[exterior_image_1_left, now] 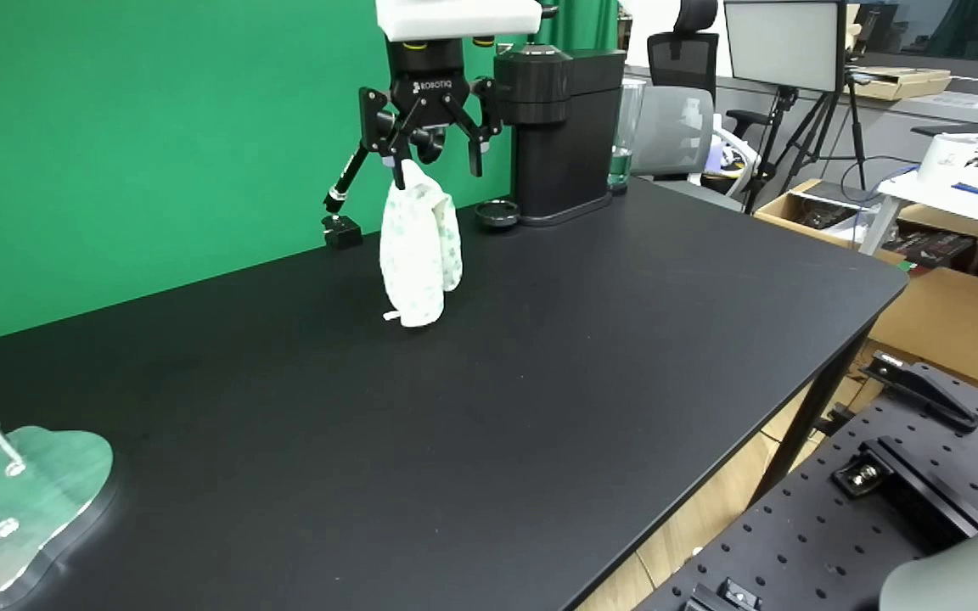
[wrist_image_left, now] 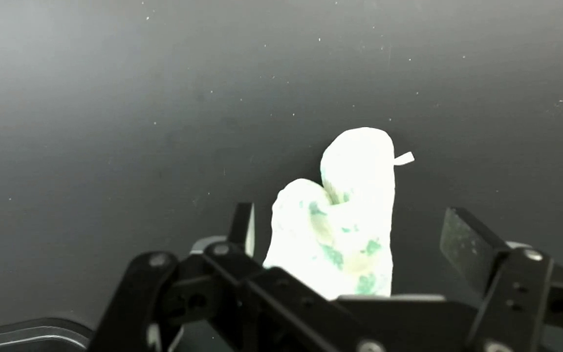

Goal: Remove the white cloth from the tripod stand

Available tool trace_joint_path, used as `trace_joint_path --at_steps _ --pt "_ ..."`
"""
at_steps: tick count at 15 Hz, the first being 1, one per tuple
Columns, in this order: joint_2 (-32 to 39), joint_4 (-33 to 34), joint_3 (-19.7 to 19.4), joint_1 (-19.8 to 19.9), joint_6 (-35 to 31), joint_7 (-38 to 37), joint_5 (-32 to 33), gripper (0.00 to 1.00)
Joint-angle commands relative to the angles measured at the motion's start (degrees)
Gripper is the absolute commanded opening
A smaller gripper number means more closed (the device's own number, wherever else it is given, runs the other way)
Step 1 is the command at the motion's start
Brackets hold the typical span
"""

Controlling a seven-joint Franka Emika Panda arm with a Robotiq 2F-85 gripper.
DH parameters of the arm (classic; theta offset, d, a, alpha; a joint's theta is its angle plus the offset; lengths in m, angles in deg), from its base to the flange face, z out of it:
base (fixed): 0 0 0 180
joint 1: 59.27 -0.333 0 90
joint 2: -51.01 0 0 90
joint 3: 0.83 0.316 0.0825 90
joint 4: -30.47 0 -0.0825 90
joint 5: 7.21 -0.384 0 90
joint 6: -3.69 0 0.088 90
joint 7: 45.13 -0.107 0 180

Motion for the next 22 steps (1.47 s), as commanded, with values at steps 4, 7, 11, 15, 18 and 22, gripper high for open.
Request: trace_joint_path --at_steps 4,7,11,15,18,22 --pt "3.18 3.82 -1.15 -1.71 2.22 0.72 -0.7 0.54" --pt "3.43 4.1 -1.24 -1.83 2.97 1.06 -1.03 0.33" --pt "3.37 4.02 -1.39 -1.86 3.54 1.21 -1.37 0.05" --pt "2.6 3.14 -1.4 -1.76 4.01 1.37 -2.04 0.0" --pt "0.77 1.48 -1.18 -1.87 3.71 1.28 -3.1 0.0" --pt "-3.91 -2.62 0.11 -2.23 3.72 2.74 -7.66 0.0"
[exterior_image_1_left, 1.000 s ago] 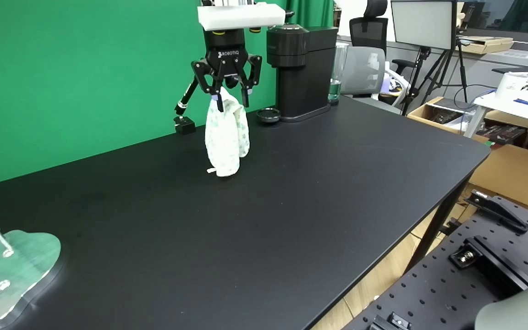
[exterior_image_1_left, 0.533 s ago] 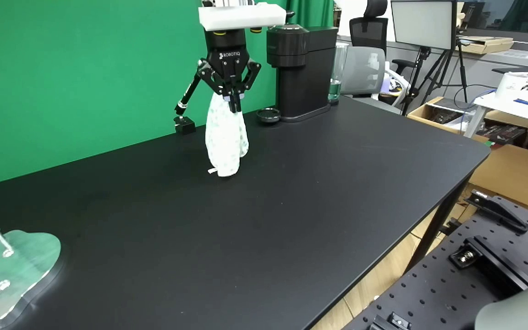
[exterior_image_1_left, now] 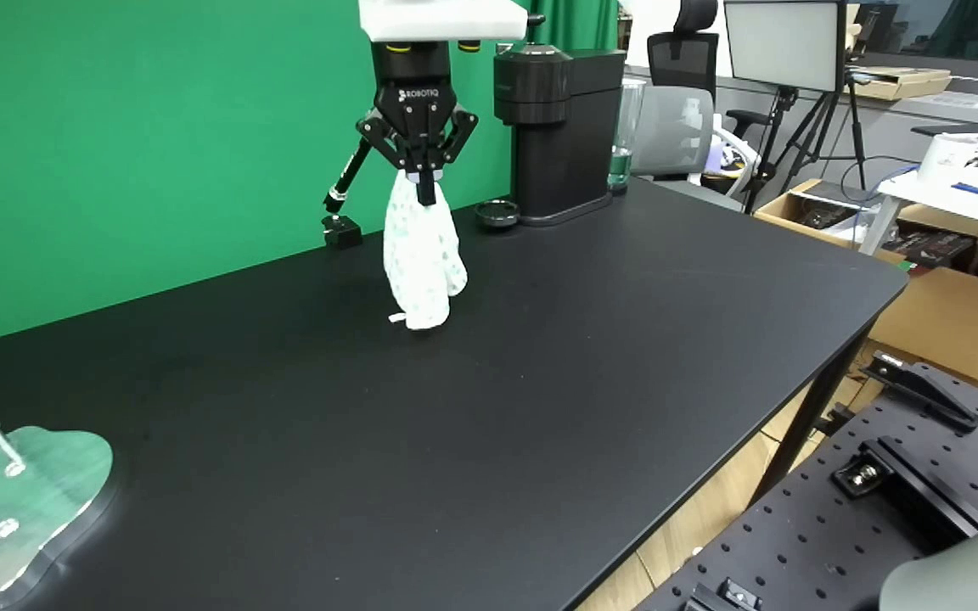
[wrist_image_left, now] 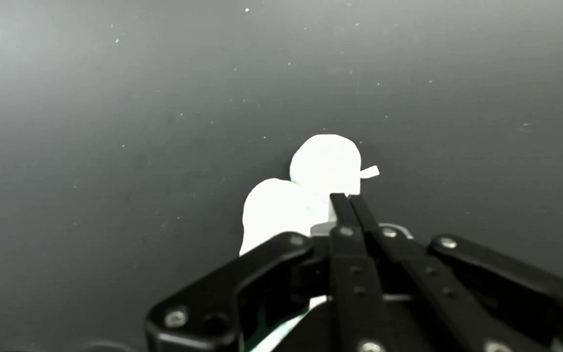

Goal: Remove the white cloth from the tripod stand

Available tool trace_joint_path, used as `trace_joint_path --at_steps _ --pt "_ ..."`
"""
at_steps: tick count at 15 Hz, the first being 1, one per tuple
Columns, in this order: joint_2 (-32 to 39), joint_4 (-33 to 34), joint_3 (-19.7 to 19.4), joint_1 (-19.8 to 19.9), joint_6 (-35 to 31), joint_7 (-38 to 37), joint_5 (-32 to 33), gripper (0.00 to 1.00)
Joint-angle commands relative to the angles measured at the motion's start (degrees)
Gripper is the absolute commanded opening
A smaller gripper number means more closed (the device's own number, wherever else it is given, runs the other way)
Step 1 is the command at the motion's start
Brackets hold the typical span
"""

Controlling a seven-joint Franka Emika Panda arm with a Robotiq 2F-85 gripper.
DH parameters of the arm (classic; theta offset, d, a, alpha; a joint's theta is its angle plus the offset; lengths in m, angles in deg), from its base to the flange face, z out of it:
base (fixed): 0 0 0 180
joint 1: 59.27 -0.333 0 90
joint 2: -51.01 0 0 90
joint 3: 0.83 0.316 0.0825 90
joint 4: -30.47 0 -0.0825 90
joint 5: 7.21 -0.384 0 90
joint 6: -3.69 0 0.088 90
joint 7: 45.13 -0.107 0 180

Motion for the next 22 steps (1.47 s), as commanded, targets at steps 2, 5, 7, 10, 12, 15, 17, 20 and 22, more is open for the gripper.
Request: trace_joint_path --at_steps 2,5,7,10,12,15,17,20,22 --pt "-8.72 -7.66 1.52 -0.82 1.78 2.52 -7.52 0.0" --pt "-13.73 -13.13 2.54 -1.66 3.39 3.54 -11.85 0.0" --pt "-16.79 -16.5 2.97 -2.3 4.16 2.88 -12.97 0.0" --pt "-20.0 -19.91 3.23 -2.73 4.42 2.41 -13.78 0.0" --pt "-21.36 -21.48 3.02 -2.5 3.56 1.95 -13.45 0.0" --pt "-22.3 -22.72 2.56 -1.82 1.65 1.79 -12.58 0.0" --pt "-22.19 -22.92 2.29 -1.36 0.17 2.32 -11.65 0.0" --pt "-21.89 -22.66 1.99 -0.93 -0.56 2.93 -11.39 0.29" --pt "-22.15 -22.7 1.87 -0.94 -0.43 3.07 -11.76 0.4"
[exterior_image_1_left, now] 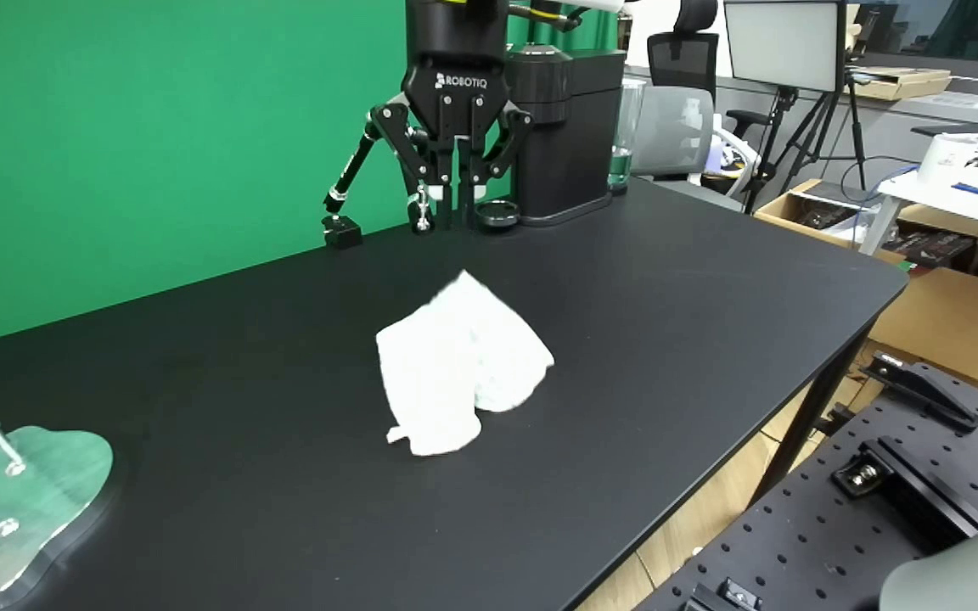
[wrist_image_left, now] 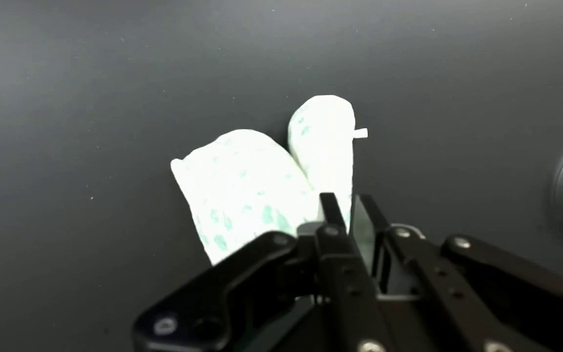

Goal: Remove the white cloth from the tripod stand

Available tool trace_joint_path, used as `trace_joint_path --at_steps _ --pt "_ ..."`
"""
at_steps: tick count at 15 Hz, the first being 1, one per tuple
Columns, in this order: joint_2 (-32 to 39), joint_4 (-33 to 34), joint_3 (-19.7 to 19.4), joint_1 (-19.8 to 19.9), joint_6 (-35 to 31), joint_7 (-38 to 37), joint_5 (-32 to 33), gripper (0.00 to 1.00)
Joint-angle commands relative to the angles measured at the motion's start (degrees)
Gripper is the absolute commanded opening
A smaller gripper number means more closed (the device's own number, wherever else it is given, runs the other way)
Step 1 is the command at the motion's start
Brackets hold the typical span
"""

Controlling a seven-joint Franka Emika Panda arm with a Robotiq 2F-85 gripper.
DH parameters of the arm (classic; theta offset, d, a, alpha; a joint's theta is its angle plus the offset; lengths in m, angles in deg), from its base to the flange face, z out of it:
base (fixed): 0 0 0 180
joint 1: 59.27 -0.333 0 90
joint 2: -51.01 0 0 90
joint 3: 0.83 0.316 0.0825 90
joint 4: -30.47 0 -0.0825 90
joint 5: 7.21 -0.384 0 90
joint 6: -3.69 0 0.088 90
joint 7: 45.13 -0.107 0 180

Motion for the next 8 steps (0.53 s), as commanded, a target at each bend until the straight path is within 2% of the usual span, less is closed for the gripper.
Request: trace_joint_path --at_steps 1,5,8 --pt "-1.76 -0.94 -0.36 0.1 0.05 -0.11 0.31 0.48" --pt "-2.95 -1.53 -0.14 -0.03 0.39 -0.4 0.89 0.75" --pt "-4.66 -2.83 0.79 0.11 -0.82 -2.86 5.06 0.95"
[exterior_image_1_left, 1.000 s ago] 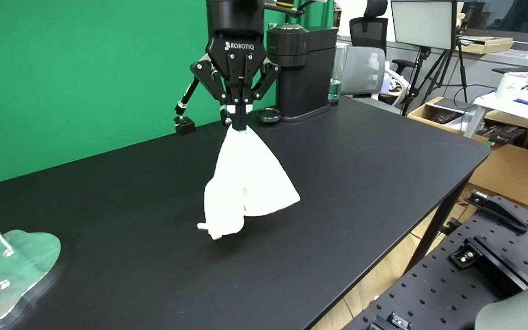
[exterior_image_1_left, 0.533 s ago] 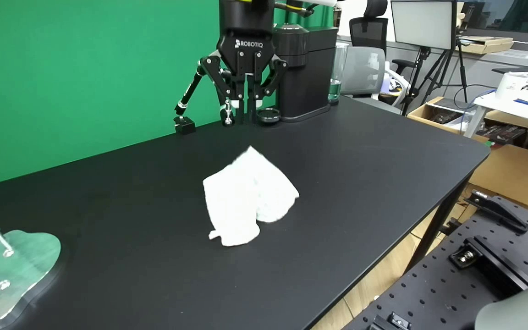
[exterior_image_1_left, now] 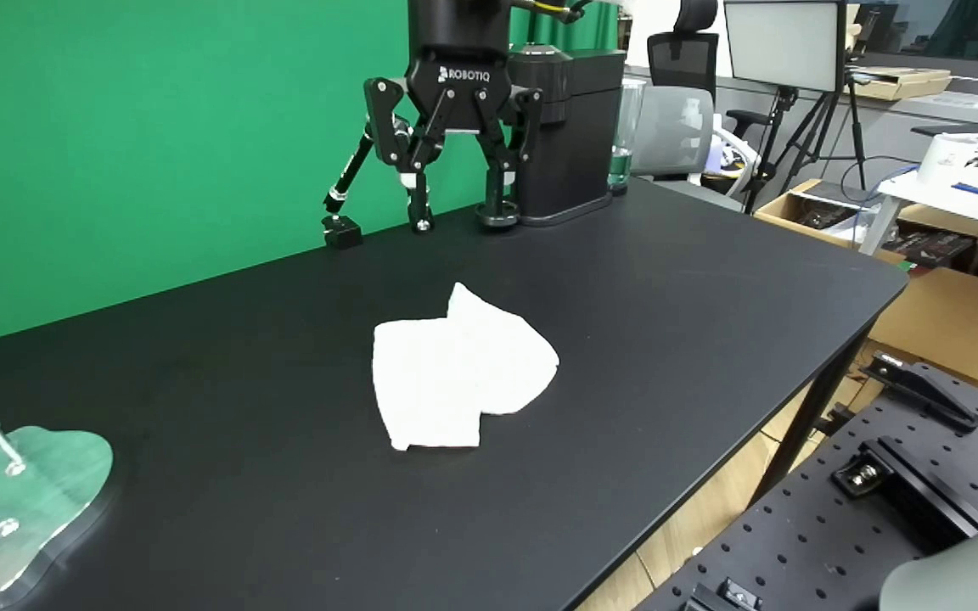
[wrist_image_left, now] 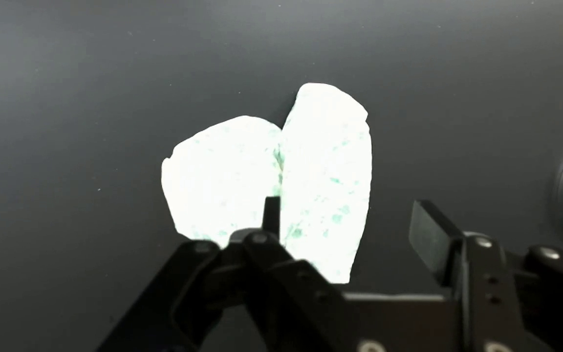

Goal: Remove the white cloth from the tripod stand

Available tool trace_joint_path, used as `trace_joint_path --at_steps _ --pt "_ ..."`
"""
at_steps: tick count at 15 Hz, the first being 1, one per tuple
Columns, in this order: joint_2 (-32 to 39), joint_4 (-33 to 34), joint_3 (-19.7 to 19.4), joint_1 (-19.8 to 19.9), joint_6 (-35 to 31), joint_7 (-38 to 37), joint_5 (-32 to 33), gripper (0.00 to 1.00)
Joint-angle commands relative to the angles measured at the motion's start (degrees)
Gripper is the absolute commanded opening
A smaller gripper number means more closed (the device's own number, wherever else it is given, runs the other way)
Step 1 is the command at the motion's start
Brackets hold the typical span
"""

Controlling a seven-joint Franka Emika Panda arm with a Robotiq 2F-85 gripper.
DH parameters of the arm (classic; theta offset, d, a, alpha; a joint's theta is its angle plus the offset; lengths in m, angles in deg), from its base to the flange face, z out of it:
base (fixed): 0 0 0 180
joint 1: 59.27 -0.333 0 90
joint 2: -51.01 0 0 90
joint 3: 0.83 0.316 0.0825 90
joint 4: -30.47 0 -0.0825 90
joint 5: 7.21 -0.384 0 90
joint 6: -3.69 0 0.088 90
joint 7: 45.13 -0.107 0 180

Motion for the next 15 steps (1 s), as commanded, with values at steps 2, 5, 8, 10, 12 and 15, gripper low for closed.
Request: trace_joint_path --at_steps 2,5,8,10,12,15 --pt "-5.47 -3.94 1.75 0.31 -2.72 -5.46 9.08 1.0" --pt "-8.97 -6.98 3.95 1.03 -7.84 -12.11 17.71 1.0" --pt "-11.66 -9.05 5.95 2.39 -11.16 -18.5 23.04 1.0" --pt "-12.73 -9.73 6.43 2.53 -10.91 -19.55 22.28 1.0" --pt "-13.18 -9.97 5.42 1.38 -9.54 -17.17 17.49 1.0" --pt "-13.24 -10.06 4.04 0.22 -7.84 -14.76 9.84 1.0"
